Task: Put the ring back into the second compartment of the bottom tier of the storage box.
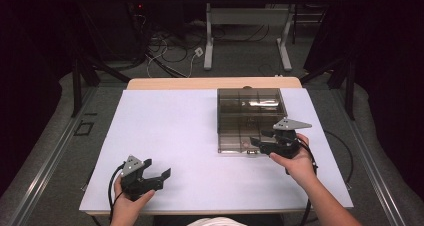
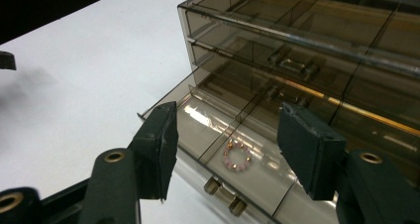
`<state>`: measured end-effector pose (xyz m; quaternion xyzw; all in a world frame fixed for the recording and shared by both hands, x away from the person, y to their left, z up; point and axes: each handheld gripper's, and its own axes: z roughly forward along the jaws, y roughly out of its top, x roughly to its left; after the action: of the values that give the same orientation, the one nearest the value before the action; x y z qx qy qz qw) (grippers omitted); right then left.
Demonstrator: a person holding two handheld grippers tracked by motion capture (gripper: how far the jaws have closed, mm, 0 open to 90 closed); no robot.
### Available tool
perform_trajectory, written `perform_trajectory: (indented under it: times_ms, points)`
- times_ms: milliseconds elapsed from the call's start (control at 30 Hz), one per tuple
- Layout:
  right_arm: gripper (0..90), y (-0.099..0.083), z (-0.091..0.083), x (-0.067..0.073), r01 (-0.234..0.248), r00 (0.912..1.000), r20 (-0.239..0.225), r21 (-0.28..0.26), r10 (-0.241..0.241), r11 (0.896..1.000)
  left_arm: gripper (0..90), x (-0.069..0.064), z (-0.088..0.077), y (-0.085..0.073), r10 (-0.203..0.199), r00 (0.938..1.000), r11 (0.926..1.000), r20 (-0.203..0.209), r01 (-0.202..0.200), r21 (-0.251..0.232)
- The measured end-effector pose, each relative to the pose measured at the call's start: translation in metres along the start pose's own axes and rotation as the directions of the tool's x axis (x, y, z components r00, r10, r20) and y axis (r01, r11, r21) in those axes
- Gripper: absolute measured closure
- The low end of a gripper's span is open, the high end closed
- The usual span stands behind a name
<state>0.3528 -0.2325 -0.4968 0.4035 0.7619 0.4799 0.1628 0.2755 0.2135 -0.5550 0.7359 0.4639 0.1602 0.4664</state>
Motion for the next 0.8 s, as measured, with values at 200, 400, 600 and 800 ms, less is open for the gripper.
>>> perform_trajectory:
  times_ms: [200,400,600,800]
  points:
    - [40.8,-0.011,-0.004,-0.005,-0.029,0.9996,-0.003,0.004,0.029,1.0,15.1,0.0,0.001,0.0,-0.003,1.0,1.0,0.004,0.003,-0.001]
    - [36.8,-0.024,-0.008,-0.007,-0.064,0.9978,0.018,0.009,0.064,0.998,15.1,0.0,0.003,0.001,0.007,0.9999,1.0,0.01,-0.007,0.005]
    - [31.0,-0.03,-0.012,-0.005,-0.134,0.99,0.042,-0.012,0.134,0.991,15.2,-0.002,0.003,0.002,0.007,0.9999,1.0,0.014,-0.007,-0.002]
    - [35.5,-0.037,-0.011,-0.006,-0.128,0.9888,0.079,0.005,0.127,0.992,15.1,-0.001,0.002,0.003,0.014,0.9998,0.9999,0.016,-0.014,-0.002]
